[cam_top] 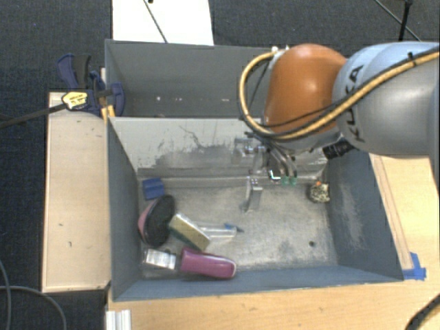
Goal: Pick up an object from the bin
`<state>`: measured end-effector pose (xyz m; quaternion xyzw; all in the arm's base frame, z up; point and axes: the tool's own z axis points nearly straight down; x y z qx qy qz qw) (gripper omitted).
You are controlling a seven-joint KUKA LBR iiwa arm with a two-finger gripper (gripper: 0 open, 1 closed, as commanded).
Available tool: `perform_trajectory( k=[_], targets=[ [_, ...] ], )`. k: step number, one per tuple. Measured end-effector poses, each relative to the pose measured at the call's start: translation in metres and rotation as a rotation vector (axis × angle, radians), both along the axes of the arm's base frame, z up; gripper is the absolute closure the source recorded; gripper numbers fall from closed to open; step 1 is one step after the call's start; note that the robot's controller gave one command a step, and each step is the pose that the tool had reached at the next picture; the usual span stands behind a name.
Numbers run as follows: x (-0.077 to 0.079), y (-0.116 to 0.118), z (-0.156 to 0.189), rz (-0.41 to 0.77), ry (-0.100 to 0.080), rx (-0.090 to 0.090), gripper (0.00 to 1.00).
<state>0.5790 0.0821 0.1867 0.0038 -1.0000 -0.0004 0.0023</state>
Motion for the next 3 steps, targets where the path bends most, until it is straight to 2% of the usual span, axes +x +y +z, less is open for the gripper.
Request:
perform_trajectory(
  k=[1, 2, 3],
  targets=[
    [-0.054, 0.068, -0.119, 0.057, -0.009, 0.001, 0.0],
    [-0.077, 0.105, -0.084, 0.032, -0.014, 0.004, 0.0],
    [-0.044, 0.081, -0.082, -0.305, -0.007, -0.001, 0.0]
  ],
)
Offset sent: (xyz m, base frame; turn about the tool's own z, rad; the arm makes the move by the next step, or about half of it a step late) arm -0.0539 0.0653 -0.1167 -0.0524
